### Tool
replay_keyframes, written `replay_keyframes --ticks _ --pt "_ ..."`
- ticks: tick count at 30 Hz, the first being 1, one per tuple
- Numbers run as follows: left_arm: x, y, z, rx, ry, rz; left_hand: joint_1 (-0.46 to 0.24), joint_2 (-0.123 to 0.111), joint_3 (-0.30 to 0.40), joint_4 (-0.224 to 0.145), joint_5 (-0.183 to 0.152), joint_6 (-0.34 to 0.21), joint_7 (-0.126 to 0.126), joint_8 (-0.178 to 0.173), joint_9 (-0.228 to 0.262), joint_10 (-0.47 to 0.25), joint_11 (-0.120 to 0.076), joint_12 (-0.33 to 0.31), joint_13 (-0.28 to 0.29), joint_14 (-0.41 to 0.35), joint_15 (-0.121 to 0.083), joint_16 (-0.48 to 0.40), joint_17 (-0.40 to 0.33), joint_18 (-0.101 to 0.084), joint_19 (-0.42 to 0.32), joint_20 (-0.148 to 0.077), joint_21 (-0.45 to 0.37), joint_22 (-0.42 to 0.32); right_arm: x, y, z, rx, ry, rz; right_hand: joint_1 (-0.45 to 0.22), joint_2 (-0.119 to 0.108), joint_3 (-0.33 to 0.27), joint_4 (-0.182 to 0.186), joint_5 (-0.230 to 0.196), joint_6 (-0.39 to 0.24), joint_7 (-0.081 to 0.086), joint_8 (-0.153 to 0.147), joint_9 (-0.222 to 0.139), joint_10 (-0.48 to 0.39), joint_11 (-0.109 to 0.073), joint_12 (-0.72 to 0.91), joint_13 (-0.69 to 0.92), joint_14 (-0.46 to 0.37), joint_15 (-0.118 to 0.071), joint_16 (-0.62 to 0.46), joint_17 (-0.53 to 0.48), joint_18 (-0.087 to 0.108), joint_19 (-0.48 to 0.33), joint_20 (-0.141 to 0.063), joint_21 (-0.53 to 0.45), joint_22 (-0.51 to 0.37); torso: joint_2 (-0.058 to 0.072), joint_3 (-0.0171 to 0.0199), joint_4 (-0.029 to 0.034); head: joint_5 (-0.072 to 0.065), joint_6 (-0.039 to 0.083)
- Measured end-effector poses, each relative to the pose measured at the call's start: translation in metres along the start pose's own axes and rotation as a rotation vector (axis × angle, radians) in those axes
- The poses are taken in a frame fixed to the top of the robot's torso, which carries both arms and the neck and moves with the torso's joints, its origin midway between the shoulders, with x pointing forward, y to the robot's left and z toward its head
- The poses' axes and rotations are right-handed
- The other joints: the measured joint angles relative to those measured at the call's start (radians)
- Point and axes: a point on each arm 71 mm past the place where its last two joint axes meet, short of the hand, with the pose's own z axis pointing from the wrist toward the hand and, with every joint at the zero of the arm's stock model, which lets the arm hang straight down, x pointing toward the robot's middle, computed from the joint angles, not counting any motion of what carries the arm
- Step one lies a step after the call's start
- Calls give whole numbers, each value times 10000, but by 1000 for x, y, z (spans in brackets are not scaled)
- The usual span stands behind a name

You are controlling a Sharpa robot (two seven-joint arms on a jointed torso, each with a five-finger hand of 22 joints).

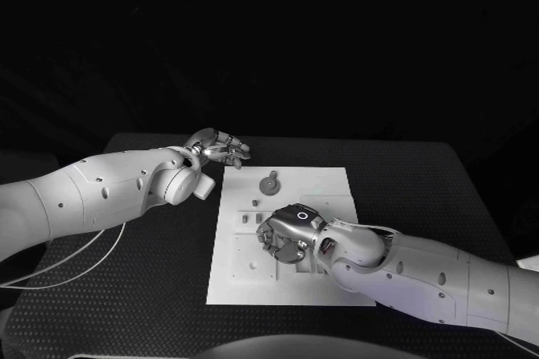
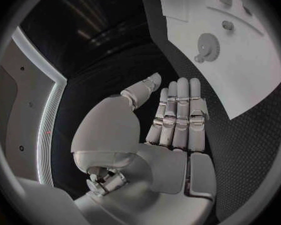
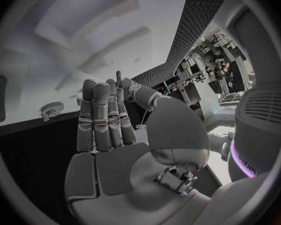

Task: Assemble the parts on the task board

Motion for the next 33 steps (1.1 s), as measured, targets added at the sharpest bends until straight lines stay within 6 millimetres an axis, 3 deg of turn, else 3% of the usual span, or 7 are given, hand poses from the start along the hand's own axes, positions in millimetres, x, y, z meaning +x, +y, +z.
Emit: replay_keyframes --ticks 13,25,33 --pt "1 -1 1 11 14 -6 0 0 0 0 0 0 0 0 1 0 0 0 1 36 -36 0 9 1 36 36 0 -8 10 0 1 -20 249 -220 28 28 -1 0 -1 0 0 -9 12 -1 0 -11 16 38 -5 -1 8 -1 0 0 0 0 0 0 -1 59 -71" --pt "1 0 1 8 9 -9 0 0 0 0 0 0 0 0 -8 0 0 0 1 36 -36 -39 16 -4 72 0 -38 -16 12 -5 2 55 302 -404 39 40 -2 0 11 -18 15 11 18 -1 0 30 31 41 -2 -1 6 0 -1 0 0 10 -4 -4 -5 32 -57" --pt "1 -1 1 9 15 -11 0 0 0 0 0 0 0 0 -7 0 0 0 1 36 -36 -39 26 -5 72 1 -38 -15 12 -6 2 64 307 -492 39 40 -2 0 11 -19 15 8 40 -1 0 30 41 56 14 -1 5 -1 0 0 0 9 -5 -2 -10 27 -111"
